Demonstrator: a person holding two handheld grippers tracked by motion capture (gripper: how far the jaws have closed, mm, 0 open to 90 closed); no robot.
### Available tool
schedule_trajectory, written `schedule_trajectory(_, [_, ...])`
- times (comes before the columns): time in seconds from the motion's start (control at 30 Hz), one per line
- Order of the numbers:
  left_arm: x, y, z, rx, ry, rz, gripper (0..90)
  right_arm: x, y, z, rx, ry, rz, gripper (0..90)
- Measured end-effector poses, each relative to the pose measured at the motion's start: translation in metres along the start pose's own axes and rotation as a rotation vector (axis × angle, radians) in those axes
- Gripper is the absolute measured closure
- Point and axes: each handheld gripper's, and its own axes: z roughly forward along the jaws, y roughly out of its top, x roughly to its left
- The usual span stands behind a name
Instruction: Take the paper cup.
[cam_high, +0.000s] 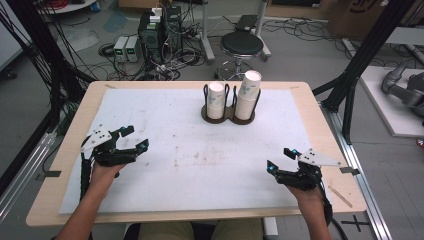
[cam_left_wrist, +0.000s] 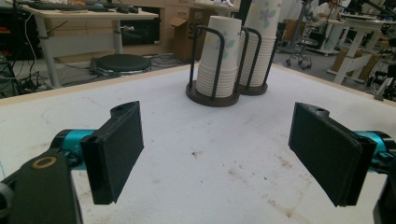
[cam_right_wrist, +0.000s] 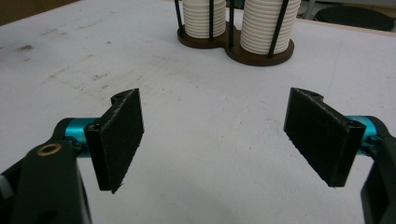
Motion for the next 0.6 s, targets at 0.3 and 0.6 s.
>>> schedule_trajectory(0.3, [-0.001, -0.001, 0.0, 0.005, 0.0, -0.001, 17.7, -0.001, 0.001, 0.004, -0.007, 0.018, 0.014, 20.6])
schedule_trajectory(0.6, [-0.009, -0.003, 0.0, 0.022, -0.023, 0.01, 17.7, 0.006, 0.015, 0.014, -0.013, 0.049, 0.005, 20.5])
